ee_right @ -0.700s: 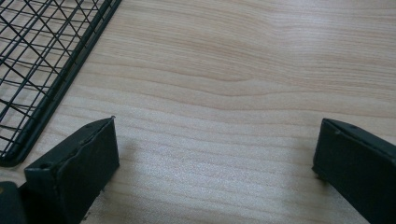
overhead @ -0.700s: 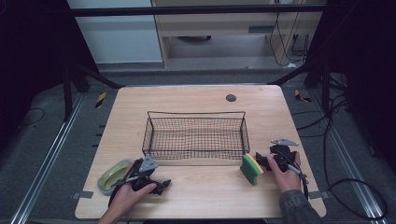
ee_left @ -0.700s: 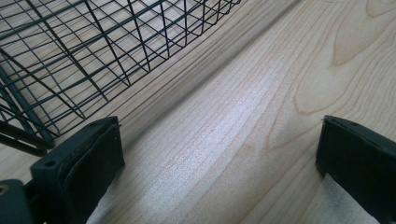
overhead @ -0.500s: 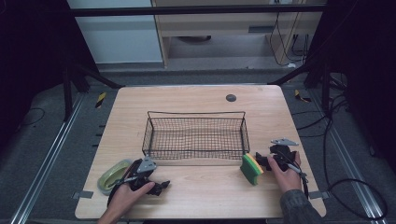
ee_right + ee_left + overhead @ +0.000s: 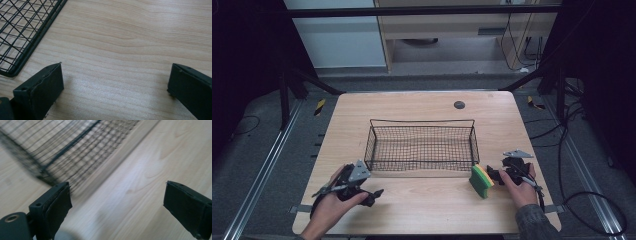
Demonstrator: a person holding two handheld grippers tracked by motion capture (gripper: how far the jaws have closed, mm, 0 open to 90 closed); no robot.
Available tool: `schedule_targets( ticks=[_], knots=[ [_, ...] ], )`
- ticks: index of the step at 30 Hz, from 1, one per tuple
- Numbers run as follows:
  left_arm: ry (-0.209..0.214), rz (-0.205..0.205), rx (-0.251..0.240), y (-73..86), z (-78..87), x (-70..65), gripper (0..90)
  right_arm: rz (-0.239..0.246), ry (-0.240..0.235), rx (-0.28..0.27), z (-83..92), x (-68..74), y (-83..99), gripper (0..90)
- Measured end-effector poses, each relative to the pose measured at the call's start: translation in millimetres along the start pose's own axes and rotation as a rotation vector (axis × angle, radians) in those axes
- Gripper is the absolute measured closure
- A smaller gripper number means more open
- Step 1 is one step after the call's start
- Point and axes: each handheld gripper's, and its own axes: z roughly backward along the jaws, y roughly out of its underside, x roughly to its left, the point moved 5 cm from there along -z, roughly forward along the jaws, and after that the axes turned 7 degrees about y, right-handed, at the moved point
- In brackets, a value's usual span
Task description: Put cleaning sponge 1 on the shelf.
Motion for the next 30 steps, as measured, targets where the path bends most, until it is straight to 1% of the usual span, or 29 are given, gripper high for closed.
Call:
schedule_targets(
  ticks=[1, 2, 3, 4, 6, 7, 8, 9, 10, 12, 14, 15, 18, 20, 21, 23, 26, 27, 29, 30],
  knots=[
    [0.000, 0.000, 0.000, 0.0, 0.0, 0.0, 5.7, 0.000, 0.000, 0.000, 0.0, 0.0, 0.0, 0.4],
    [-0.019, 0.031, 0.004, 0.5, 6.0, 7.9, 5.7, -0.001, 0.000, -0.001, 0.0, 0.1, 0.0, 0.4],
    [-0.030, 0.051, 0.008, 1.4, 10.2, 13.4, 5.5, 0.002, -0.004, 0.000, 0.4, -0.1, 0.4, 0.4],
    [-0.040, 0.060, 0.018, 2.7, 14.1, 18.2, 5.5, 0.002, -0.004, 0.000, 0.4, -0.1, 0.4, 0.4],
    [-0.063, 0.059, 0.051, 6.7, 22.1, 26.3, 5.3, 0.005, -0.008, -0.003, 1.0, -0.3, 0.9, 0.4],
    [-0.067, 0.060, 0.059, 8.2, 24.4, 28.4, 5.2, 0.004, -0.010, -0.002, 1.6, -0.2, 1.5, 0.4],
    [-0.070, 0.064, 0.090, 12.9, 28.3, 33.1, 5.0, 0.005, -0.011, -0.001, 1.9, -0.2, 1.8, 0.4],
    [-0.070, 0.064, 0.090, 12.9, 28.3, 33.1, 4.9, 0.004, -0.011, -0.001, 2.0, -0.2, 1.8, 0.4],
    [-0.075, 0.059, 0.122, 16.8, 30.4, 36.6, 4.9, 0.004, -0.011, -0.001, 2.0, -0.2, 1.8, 0.4],
    [-0.085, 0.058, 0.162, 23.3, 31.8, 42.2, 5.0, 0.009, -0.010, -0.003, 2.0, -0.6, 2.0, 0.4],
    [-0.082, 0.055, 0.184, 28.9, 31.2, 45.6, 5.4, 0.008, -0.011, -0.002, 2.4, -0.6, 2.3, 0.4],
    [-0.083, 0.049, 0.203, 31.6, 30.8, 47.0, 5.5, 0.014, -0.014, -0.005, 2.8, -0.9, 2.7, 0.5],
    [-0.087, 0.058, 0.205, 34.5, 32.2, 49.8, 5.6, 0.014, -0.015, -0.002, 3.3, -1.0, 3.2, 0.6],
    [-0.075, 0.070, 0.216, 36.8, 32.0, 51.2, 5.4, 0.020, -0.018, -0.005, 3.3, -1.4, 3.3, 0.6],
    [-0.067, 0.078, 0.234, 38.8, 31.6, 52.0, 5.2, 0.022, -0.019, -0.005, 3.3, -1.5, 3.4, 0.6],
    [-0.053, 0.090, 0.253, 41.3, 31.4, 52.9, 4.9, 0.022, -0.019, -0.005, 3.5, -1.4, 3.5, 0.6],
    [-0.041, 0.099, 0.264, 43.8, 31.7, 54.0, 4.6, 0.018, -0.018, -0.005, 4.1, -1.0, 4.1, 0.7],
    [-0.032, 0.102, 0.282, 45.8, 31.9, 54.7, 4.9, 0.019, -0.020, -0.006, 4.5, -1.1, 4.4, 0.7],
    [-0.031, 0.103, 0.287, 46.4, 32.4, 55.0, 5.6, 0.022, -0.020, -0.006, 4.7, -1.2, 4.6, 0.6],
    [-0.025, 0.111, 0.286, 46.7, 32.7, 54.7, 6.6, 0.023, -0.021, -0.006, 4.8, -1.3, 4.7, 0.6]
  ],
)
